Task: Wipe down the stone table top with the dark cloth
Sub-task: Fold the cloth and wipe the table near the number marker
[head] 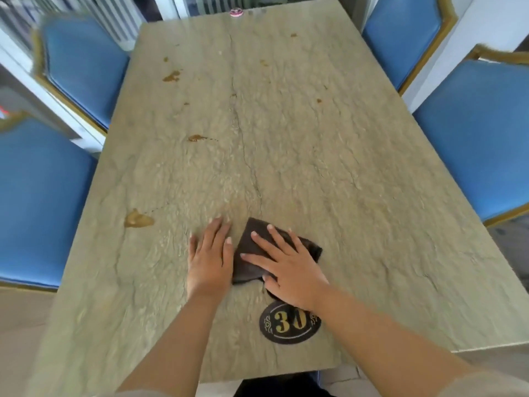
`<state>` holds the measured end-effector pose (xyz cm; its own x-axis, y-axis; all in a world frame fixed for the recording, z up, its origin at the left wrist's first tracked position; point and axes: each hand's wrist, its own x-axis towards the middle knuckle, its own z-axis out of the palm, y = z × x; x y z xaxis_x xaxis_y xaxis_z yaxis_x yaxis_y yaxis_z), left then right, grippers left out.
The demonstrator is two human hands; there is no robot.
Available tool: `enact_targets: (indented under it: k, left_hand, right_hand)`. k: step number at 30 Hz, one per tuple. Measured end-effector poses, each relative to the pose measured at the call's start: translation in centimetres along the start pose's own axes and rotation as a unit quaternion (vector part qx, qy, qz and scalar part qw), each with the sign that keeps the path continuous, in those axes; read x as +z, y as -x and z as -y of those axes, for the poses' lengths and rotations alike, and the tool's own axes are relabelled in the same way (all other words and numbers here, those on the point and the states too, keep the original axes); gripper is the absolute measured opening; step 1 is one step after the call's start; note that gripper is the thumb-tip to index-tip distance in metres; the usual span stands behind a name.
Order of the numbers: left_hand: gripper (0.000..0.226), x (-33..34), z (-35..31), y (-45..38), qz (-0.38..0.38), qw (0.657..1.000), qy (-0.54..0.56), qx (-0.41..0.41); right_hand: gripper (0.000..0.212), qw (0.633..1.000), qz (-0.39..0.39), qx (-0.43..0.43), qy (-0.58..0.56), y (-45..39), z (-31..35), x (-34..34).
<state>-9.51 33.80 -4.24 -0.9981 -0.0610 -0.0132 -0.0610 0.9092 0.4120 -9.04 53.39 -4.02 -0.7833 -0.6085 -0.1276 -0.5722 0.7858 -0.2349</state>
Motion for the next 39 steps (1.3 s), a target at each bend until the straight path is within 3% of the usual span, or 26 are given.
enact_targets:
  k: [2,3,7,9,12,14,16,18,20,22,23,25,28,30,32,33,35,37,39]
  left_hand:
    - [0.066,0.0,-0.1,-0.1,0.004,1.0,-0.004,0.002]
    - [0.066,0.0,-0.2,-0.2,0.012,1.0,-0.016,0.003]
    - [0.066,0.2,-0.1,-0.3,0.034,0.998,-0.047,0.002]
    - [0.066,0.2,0.0,-0.2,0.029,0.999,-0.038,0.003]
    - [0.064,0.1,0.2,-0.1,0.016,1.0,-0.009,0.008]
    - [0.063,0.1,0.3,-0.1,0.008,1.0,0.005,0.011]
    - [0.063,0.0,0.4,-0.1,0.005,1.0,0.013,0.016]
    - [0.064,0.0,0.3,-0.2,0.008,1.0,0.014,0.019]
    - [0.066,0.1,0.3,-0.2,0.013,1.0,0.006,0.021]
    - [0.067,0.3,0.4,-0.2,0.013,1.0,0.0,0.02]
    - [0.067,0.3,0.4,-0.2,0.012,1.0,0.0,0.019]
    - [0.067,0.3,0.3,-0.1,0.003,1.0,0.009,0.017]
    - [0.066,0.2,0.2,0.0,-0.009,0.999,0.031,0.014]
    - [0.068,0.3,0.4,-0.1,-0.003,1.0,0.02,0.016]
    - [0.069,0.5,0.5,-0.2,-0.001,1.0,0.005,0.018]
    - [0.07,0.5,0.5,-0.2,-0.002,1.0,0.003,0.019]
    - [0.072,0.4,0.4,-0.1,-0.003,1.0,0.002,0.024]
    - [0.073,0.4,0.4,-0.1,0.005,0.999,-0.008,0.031]
    - [0.073,0.4,0.3,-0.1,0.017,0.999,-0.037,0.035]
  right_hand:
    - [0.058,0.998,-0.001,-0.058,-0.018,0.7,-2.7,-0.7]
    - [0.058,0.999,-0.016,-0.029,-0.016,0.7,-4.2,-1.0]
    - [0.059,0.968,-0.058,0.243,0.02,-3.8,-6.1,-2.1]
    - [0.062,0.964,-0.044,0.259,0.038,-6.0,-3.2,-1.6]
    - [0.064,0.998,-0.015,0.035,0.058,-4.2,0.8,-0.4]
    - [0.06,0.99,0.025,-0.13,0.054,-1.3,0.1,-0.4]
    - [0.056,0.978,0.033,-0.198,0.057,-0.5,-3.3,-1.2]
    - [0.055,0.988,0.018,-0.124,0.087,-2.0,-6.3,-1.6]
    - [0.056,0.996,-0.02,0.042,0.082,-5.0,-7.3,-2.2]
    - [0.06,0.978,-0.031,0.196,0.059,-8.3,-5.7,-2.2]
    - [0.062,0.972,-0.028,0.228,0.048,-9.2,-4.2,-2.2]
    - [0.064,0.982,-0.023,0.182,0.054,-9.2,-1.0,-1.7]
    - [0.062,0.998,0.011,-0.015,0.066,-4.5,1.0,-0.8]
    - [0.058,0.988,0.039,-0.132,0.064,-0.9,-0.7,-0.8]
    - [0.056,0.984,0.039,-0.159,0.073,1.0,-4.2,-1.2]
    - [0.055,0.988,0.03,-0.126,0.083,1.4,-5.9,-1.4]
    - [0.055,0.996,-0.005,0.02,0.083,1.3,-8.0,-1.6]
    - [0.057,0.977,-0.034,0.197,0.067,0.5,-7.4,-1.3]
    - [0.059,0.96,-0.037,0.276,0.04,-0.2,-4.4,-0.7]
